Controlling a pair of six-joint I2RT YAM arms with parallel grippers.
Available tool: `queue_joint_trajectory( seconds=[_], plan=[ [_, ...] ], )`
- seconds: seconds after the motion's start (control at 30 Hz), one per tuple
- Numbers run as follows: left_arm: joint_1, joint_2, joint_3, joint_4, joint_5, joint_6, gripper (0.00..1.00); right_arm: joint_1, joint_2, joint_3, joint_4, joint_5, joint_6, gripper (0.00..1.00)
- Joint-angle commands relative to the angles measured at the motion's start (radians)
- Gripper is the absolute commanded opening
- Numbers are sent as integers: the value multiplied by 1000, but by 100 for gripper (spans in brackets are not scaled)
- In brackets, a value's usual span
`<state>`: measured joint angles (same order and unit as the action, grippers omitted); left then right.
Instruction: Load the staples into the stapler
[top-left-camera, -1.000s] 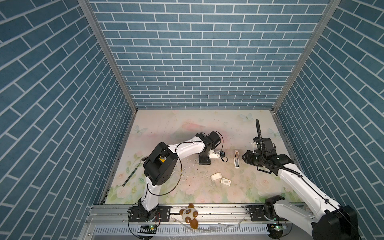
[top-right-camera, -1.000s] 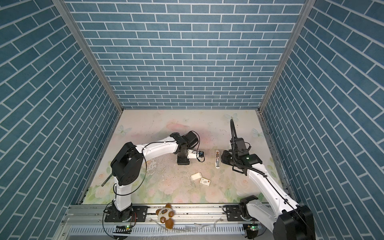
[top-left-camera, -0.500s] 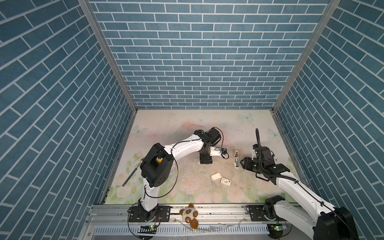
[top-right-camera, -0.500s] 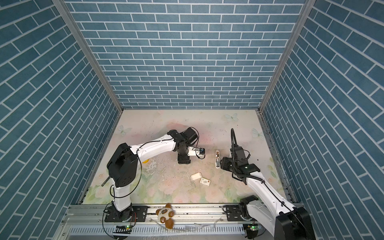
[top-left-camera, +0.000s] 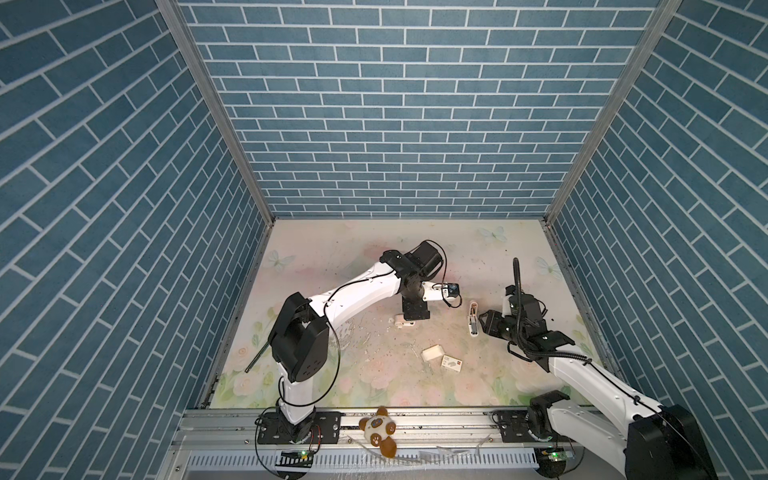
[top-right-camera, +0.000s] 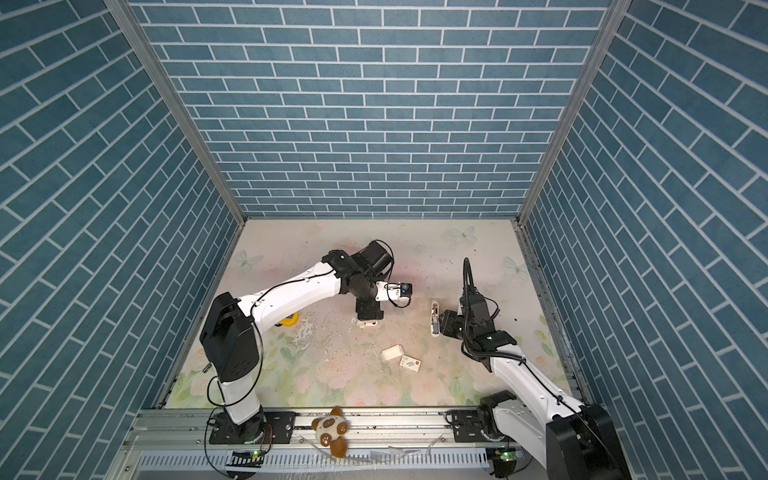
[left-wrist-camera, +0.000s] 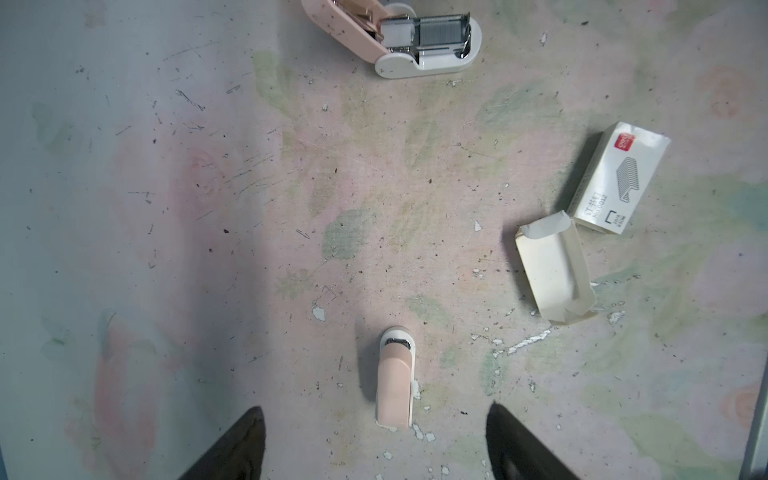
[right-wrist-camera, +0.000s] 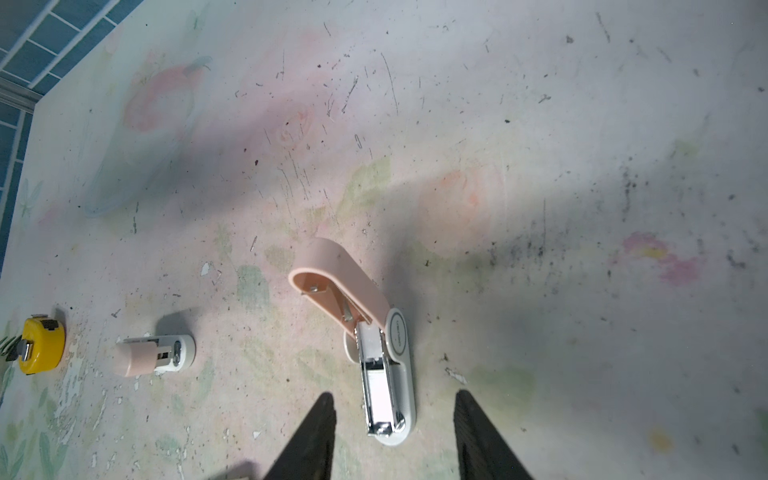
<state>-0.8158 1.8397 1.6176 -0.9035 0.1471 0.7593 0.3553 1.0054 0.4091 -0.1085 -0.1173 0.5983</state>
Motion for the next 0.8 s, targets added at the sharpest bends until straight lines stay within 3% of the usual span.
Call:
queue_joint_trajectory(
  seconds=[0.0, 0.3, 0.53, 0.77],
  plan=[
    [9, -56, 25, -34, 24, -6, 86, 8, 25, -9, 46, 0, 2, 48],
    [61, -187, -20, -54, 106, -46, 87, 57, 155, 37, 68, 11, -35, 48],
    [137, -287, -106, -22, 163, -67, 88, 161, 264, 113, 7, 162, -59, 48],
    [150, -324, -163, -2, 161, -68, 89, 187, 295, 135, -27, 233, -49, 48]
  ],
)
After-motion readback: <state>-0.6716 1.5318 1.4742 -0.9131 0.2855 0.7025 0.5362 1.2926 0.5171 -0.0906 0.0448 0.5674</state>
